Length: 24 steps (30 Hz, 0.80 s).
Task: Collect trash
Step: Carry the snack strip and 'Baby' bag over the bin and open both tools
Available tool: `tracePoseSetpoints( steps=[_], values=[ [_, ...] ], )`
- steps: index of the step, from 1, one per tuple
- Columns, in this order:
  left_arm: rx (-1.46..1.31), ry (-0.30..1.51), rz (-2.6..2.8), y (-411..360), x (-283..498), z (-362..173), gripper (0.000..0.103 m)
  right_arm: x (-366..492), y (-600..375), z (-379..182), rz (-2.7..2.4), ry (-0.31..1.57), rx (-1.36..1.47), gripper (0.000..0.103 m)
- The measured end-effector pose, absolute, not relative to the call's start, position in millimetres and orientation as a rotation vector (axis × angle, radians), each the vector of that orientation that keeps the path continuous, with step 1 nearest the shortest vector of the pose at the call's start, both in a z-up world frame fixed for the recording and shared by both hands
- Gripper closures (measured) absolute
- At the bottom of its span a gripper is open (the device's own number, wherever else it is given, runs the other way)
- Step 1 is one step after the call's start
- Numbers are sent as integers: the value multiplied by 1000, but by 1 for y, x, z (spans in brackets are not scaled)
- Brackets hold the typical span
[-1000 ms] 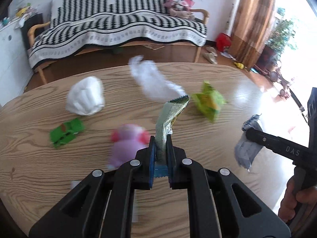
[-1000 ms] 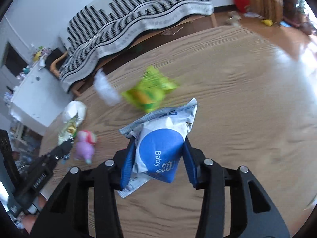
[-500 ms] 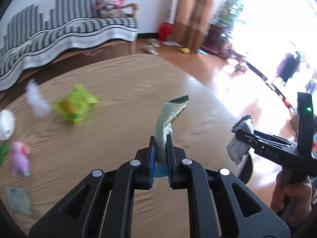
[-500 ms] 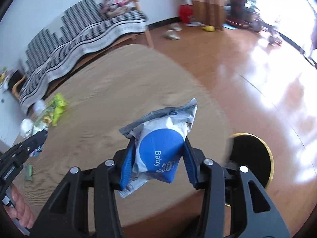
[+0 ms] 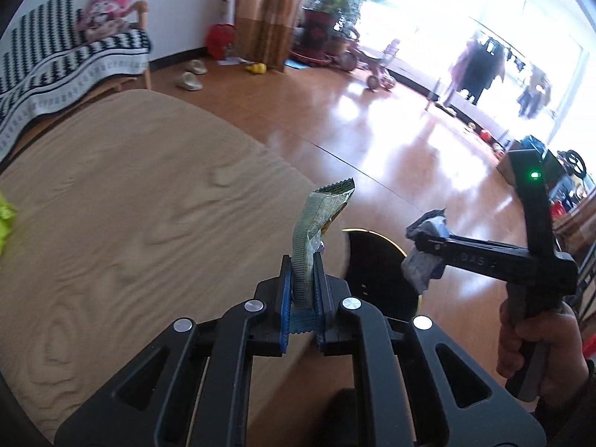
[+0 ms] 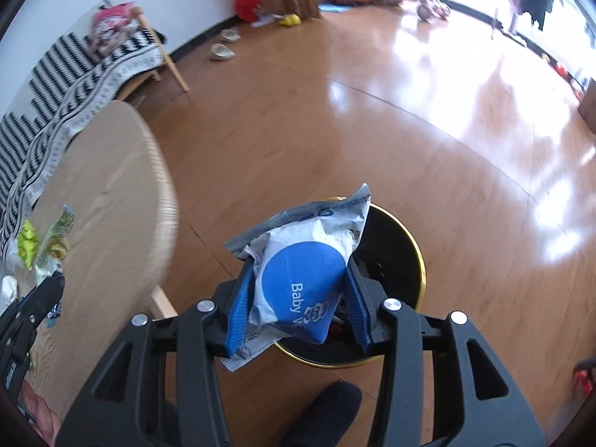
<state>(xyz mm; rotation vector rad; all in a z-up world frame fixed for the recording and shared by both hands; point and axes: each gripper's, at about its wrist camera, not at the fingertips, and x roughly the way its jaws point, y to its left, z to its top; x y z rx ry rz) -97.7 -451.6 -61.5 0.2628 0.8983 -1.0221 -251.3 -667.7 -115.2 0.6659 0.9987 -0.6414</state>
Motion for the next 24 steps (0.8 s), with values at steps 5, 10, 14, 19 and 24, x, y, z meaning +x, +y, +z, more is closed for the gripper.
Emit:
tracePoseSetpoints(
  steps=[5,10,14,19,24],
  values=[
    [268,925,-1061,-478,-108,-74,93,-262,-681,-127,-660,1018,701,58],
    [276,942,-1082,-497,-110,-82,93,-263,-686,-131,-664,1024,710,57],
    [278,952,-1090,-507,-113,-86,93,-262,-689,-133,-667,1019,719,56],
    [280,964,-1100,-517,-118,-91,93,-265,-689,-127,-684,984,723,31],
    [289,979,-1115,-526,-124,-98,93,-276,-693,-118,-717,934,733,26]
  ],
)
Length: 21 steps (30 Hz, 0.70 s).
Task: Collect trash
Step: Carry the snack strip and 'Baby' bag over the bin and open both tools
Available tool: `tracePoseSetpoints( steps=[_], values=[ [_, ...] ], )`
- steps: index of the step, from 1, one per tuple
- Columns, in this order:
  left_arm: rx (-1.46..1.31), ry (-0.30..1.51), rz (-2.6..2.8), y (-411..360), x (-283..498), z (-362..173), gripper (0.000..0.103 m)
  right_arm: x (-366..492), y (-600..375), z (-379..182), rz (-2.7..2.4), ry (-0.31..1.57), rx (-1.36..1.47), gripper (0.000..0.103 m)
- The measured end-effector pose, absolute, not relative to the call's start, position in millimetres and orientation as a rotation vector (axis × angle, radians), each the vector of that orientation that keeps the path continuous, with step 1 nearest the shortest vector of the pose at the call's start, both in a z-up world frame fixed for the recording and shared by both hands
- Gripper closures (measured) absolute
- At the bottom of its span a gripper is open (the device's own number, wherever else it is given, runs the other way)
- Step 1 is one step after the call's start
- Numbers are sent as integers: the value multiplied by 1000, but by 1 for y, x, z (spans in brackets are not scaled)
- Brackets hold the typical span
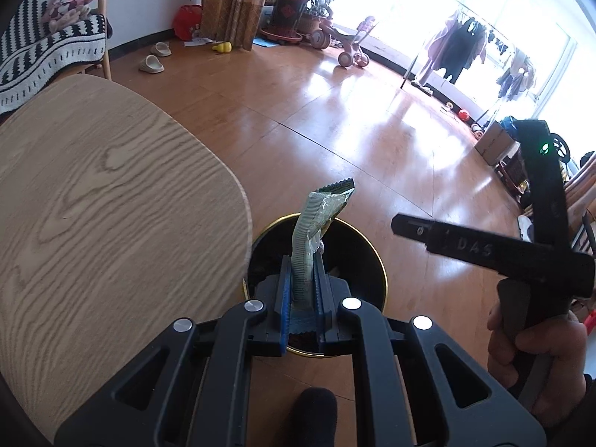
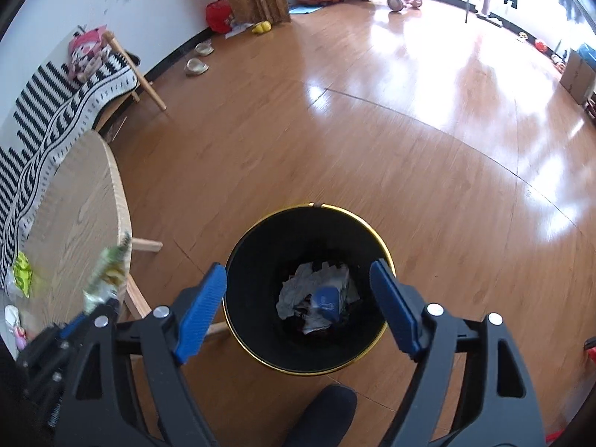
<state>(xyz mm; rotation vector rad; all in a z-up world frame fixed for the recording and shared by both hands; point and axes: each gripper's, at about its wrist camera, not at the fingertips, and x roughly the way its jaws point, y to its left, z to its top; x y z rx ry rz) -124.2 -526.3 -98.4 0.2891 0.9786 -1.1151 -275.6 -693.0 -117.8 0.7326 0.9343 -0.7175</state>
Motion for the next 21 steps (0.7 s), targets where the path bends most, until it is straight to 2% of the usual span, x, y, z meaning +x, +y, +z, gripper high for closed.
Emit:
tracePoseSetpoints(
  steps=[13,15,16,18,19,21],
  values=[
    [333,1040,-1199,-567,-152,-130,93,-317,-715,-109,-837,826,841,22],
    [326,1055,-1198,-571,-152,-133,90,-321,-717,-108,-845,814,851,22],
    [323,1063,-1199,-571,-150,-134,86,-322,-717,-107,-848,809,853,22],
    [315,1071,-1193,-572,-150,-134,54,-323,-719,-106,-846,804,856,20],
    [305,1062,-1187,-571,-149,-133,48,-323,-720,-106,-846,804,855,20],
    [306,1046,-1187,-569,-150,-131,44,-321,-718,-104,-835,806,852,20]
  ],
)
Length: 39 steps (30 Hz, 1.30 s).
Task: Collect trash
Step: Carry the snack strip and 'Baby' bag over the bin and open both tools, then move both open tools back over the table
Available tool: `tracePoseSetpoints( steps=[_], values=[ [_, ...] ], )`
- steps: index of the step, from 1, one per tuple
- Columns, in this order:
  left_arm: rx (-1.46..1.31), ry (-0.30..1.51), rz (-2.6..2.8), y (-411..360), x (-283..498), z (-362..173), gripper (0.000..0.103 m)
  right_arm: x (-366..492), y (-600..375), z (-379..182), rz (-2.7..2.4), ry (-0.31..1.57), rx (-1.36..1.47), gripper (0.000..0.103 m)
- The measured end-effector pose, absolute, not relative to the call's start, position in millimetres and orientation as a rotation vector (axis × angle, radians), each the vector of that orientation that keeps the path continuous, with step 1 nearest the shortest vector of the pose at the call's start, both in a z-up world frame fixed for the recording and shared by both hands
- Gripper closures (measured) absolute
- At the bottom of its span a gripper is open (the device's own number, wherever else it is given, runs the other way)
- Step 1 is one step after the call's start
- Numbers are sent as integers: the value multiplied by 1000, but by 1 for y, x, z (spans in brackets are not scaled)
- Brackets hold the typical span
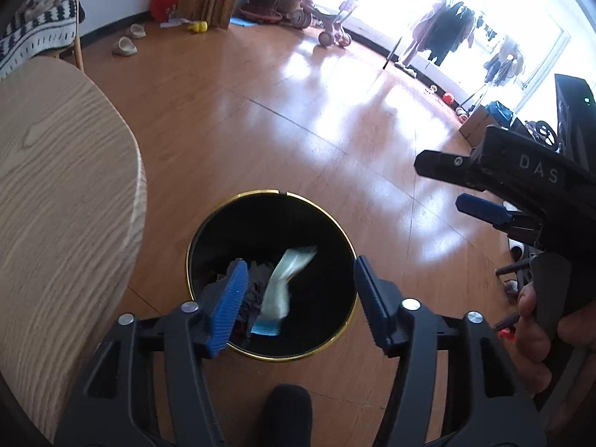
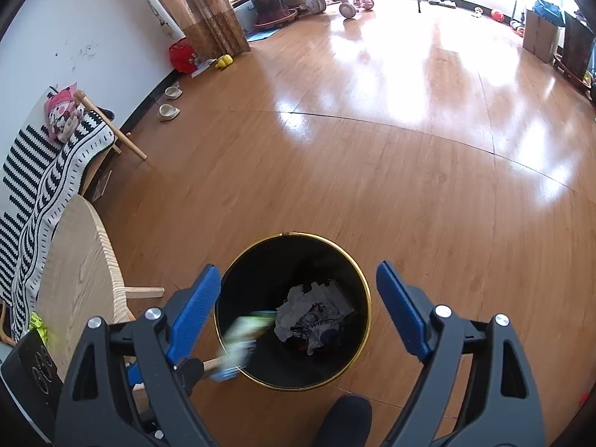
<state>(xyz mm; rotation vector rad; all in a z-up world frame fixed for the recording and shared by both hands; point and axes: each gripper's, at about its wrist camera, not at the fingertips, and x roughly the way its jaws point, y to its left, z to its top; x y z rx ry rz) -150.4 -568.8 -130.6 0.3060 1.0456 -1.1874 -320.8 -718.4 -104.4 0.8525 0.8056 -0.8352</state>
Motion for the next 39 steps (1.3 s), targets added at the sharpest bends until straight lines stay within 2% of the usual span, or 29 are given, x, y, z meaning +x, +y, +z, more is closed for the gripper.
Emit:
tracePoseSetpoints(
  steps=[4,9,12,20,28,39],
  values=[
    [317,1031,-1188,-561,-150,-122,39,-313,-714,-98,-817,798,851,20],
    [295,984,-1153,-528,-138,-96,20,-283,-692,-81,-749,784,858,18],
    [277,956,-1096,-503,-124,-78,13,-255,-669,-67,-702,785,811,17],
    [192,899,-845,-382,-55,-34,11,-170,-591,-41,-544,817,709,14],
    [110,876,-585,-246,13,-12,11,-70,-480,-32,-347,871,596,14],
    [80,881,-293,-83,70,-29,11,22,-363,-37,-186,920,457,14]
  ],
)
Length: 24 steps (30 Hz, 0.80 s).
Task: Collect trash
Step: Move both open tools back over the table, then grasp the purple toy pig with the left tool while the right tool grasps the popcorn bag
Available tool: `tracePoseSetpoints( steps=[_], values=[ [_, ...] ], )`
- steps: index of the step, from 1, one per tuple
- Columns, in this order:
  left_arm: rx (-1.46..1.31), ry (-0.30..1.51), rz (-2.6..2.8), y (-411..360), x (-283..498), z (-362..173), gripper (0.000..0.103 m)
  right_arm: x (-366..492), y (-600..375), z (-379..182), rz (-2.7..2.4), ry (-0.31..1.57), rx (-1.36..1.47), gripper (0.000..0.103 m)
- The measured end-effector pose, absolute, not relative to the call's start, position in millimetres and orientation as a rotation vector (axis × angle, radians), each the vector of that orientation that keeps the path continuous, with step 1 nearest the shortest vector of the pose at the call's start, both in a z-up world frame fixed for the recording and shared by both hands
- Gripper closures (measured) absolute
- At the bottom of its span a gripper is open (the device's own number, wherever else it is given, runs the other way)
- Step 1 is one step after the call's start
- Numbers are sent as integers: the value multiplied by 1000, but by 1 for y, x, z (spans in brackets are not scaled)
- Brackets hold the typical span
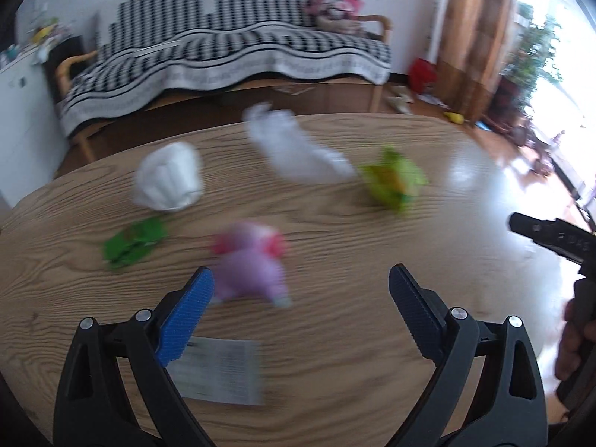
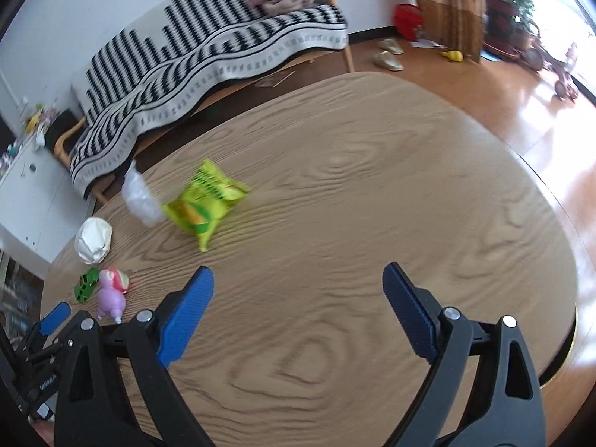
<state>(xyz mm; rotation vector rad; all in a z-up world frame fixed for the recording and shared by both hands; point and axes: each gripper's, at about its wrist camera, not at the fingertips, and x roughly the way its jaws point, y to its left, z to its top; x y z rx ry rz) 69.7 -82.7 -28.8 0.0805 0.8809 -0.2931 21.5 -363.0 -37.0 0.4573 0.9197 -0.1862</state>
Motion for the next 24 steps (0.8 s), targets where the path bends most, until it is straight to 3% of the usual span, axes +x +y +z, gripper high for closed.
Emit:
tracePoseSetpoints(
  steps=[6,18,19,22,24],
  values=[
    [34,921,-242,-54,98,-45,11,52,-331,-48,-143,948,445,14],
    [155,983,-197,-75,131,-81,12,82,-309,-63,-113,980,449,14],
    [157,990,-204,-75,132,-82,15,84,-309,-64,-111,979,454,14],
    [125,1034,-262,-77,135,-86,49,94,-314,-67,-96,975,523,14],
    [133,1030,-256,-79,132,-85,55,101,-317,-72,-80,980,582,14]
  ],
)
